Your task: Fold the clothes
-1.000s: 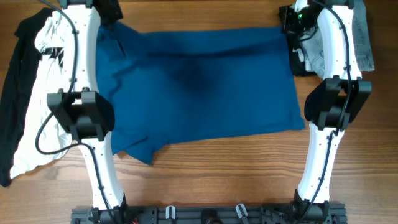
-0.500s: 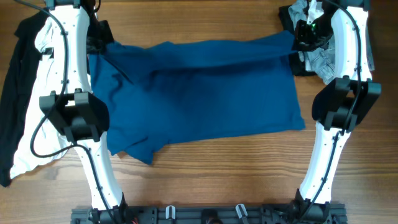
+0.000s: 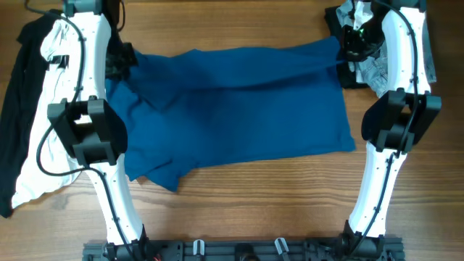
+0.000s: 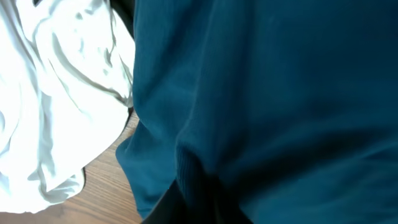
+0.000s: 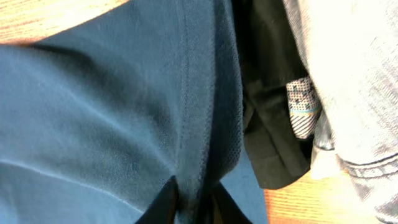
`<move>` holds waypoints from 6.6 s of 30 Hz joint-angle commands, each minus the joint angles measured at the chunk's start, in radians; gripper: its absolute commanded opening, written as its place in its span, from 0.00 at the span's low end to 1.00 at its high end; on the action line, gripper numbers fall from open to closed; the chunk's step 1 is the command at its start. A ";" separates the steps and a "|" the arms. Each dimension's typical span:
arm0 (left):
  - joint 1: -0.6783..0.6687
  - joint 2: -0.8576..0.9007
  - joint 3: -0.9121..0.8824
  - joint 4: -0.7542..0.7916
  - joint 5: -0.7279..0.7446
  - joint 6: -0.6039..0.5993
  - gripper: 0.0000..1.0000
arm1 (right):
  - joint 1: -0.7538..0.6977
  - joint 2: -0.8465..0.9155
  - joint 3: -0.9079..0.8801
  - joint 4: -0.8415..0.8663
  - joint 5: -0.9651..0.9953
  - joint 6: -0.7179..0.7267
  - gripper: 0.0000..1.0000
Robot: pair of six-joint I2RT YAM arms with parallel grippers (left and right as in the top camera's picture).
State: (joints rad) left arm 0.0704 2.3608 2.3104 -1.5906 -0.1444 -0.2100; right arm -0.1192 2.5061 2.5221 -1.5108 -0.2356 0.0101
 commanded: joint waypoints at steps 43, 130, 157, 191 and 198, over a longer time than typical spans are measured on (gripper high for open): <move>-0.373 -1.102 -0.829 0.159 -0.134 -0.690 1.00 | 0.025 -0.961 -0.703 -0.039 0.123 0.203 0.69; -0.373 -1.197 -1.446 0.789 -0.084 -0.582 0.04 | 0.076 -1.023 -1.667 0.675 0.273 0.726 0.67; -0.373 -1.239 -1.400 0.561 -0.122 -0.583 0.04 | 0.058 -0.957 -1.723 0.700 0.189 0.589 0.04; -0.202 -0.809 -1.297 1.317 -0.077 -0.238 0.04 | 0.026 -0.858 -1.656 1.281 0.037 0.486 0.03; -0.203 -0.661 -1.297 1.491 -0.077 -0.197 0.04 | 0.026 -0.847 -1.655 1.379 0.055 0.459 0.04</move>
State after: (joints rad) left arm -0.1387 1.6615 0.9981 -0.1646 -0.1978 -0.4595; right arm -0.0887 1.6360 0.8463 -0.1608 -0.1829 0.4911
